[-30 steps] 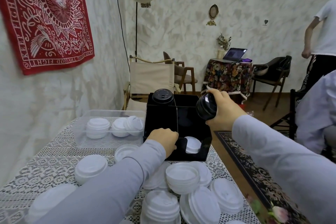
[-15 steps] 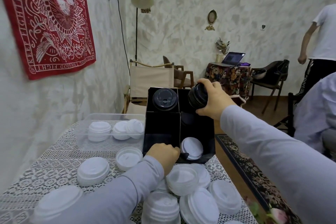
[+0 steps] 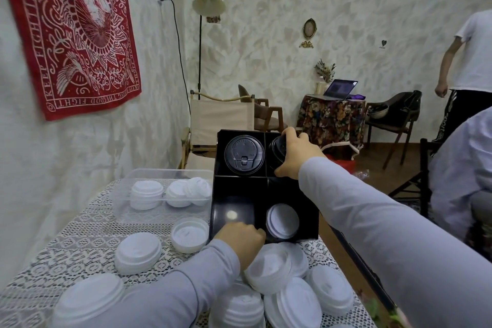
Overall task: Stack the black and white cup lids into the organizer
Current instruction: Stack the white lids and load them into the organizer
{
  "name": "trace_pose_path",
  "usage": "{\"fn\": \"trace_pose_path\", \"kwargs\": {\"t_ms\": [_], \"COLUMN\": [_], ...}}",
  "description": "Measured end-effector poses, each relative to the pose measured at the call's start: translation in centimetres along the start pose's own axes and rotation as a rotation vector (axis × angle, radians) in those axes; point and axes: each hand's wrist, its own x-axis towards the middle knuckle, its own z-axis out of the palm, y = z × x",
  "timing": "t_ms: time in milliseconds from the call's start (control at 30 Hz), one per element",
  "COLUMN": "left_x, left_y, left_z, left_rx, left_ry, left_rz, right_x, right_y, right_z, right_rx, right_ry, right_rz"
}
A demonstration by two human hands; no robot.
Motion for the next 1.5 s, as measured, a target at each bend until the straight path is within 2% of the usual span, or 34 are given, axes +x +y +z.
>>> {"fn": "trace_pose_path", "kwargs": {"t_ms": [200, 500, 767, 1033, 1267, 1400, 1500], "left_x": [-0.2, -0.3, -0.3, -0.2, -0.2, -0.1, -0.1], "left_y": [0.0, 0.2, 0.2, 0.2, 0.2, 0.1, 0.0], "left_z": [-0.2, 0.3, 0.0, -0.1, 0.4, 0.1, 0.2], "left_rx": [-0.015, 0.011, -0.009, 0.003, 0.009, 0.01, 0.009], "left_ry": [-0.002, -0.017, -0.022, -0.013, -0.002, 0.007, 0.015], "left_rz": [0.002, 0.014, 0.024, 0.007, -0.003, -0.009, -0.017], "right_x": [0.2, 0.8, 1.8, 1.8, 1.8, 1.4, 1.2], "right_y": [-0.2, -1.4, -1.9, -1.2, -0.9, -0.5, 0.1], "right_z": [0.1, 2.1, 3.5, 3.4, 2.4, 2.0, 2.2], "right_rx": [-0.041, 0.037, 0.004, 0.091, 0.165, 0.026, 0.015], "right_ry": [-0.036, -0.091, -0.097, -0.211, -0.213, -0.16, -0.135], "right_rz": [0.023, 0.203, 0.302, 0.291, 0.214, 0.171, 0.149]}}
